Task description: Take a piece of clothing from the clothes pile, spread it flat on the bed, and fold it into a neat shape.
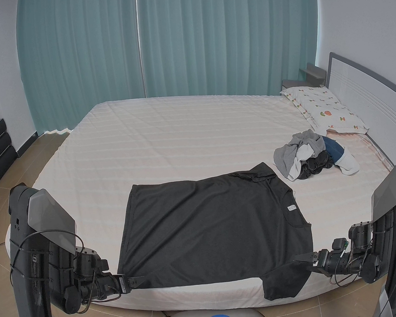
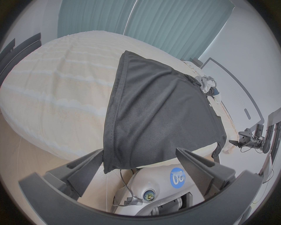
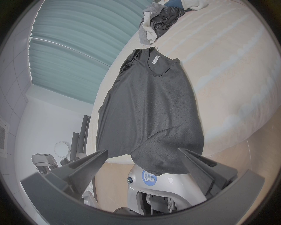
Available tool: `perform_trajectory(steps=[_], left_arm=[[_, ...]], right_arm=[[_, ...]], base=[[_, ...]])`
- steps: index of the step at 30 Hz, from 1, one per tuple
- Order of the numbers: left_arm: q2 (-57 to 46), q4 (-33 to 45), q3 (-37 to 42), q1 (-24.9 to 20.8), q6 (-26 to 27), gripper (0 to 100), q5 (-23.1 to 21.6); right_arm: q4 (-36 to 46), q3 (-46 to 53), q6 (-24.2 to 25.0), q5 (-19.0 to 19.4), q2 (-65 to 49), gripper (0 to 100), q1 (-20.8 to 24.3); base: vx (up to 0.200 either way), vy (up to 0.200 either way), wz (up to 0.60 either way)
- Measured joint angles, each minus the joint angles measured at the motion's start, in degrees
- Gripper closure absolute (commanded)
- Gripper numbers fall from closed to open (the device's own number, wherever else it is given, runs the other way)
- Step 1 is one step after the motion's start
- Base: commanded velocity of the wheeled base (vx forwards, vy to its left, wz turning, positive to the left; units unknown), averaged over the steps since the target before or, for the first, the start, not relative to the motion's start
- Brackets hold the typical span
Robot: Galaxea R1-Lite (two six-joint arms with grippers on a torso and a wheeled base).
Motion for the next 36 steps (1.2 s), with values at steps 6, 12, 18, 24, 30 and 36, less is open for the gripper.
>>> perform_trajectory(steps=[6,12,18,24,30,36], left_arm=[[2.01,0.01,-2.01,0.29,0.06,0,0.29],[3.55,0.04,-2.94,0.27,0.17,0,0.46],[4.11,0.04,-3.55,-0.43,0.13,0,0.55],[4.29,0.04,-3.58,-0.15,-0.05,100,0.73],[4.29,0.04,-3.06,1.05,-3.1,100,1.58],[4.27,0.01,-2.15,1.65,-3.5,100,1.76]], right_arm=[[0.0,-0.07,-0.02,0.0,0.05,0,0.0],[-0.02,-0.13,0.09,0.0,0.05,0,0.0],[-0.02,-0.22,0.23,0.0,0.05,0,0.0],[-0.02,-0.33,0.3,0.0,0.05,0,0.0],[-0.02,-0.22,0.28,-0.09,-0.04,0,-0.1],[-0.02,0.09,0.26,-0.35,-0.22,0,-0.1]], base=[[0.0,0.0,0.0],[0.0,0.0,0.0],[0.0,0.0,0.0],[0.0,0.0,0.0],[0.0,0.0,0.0],[0.0,0.0,0.0]])
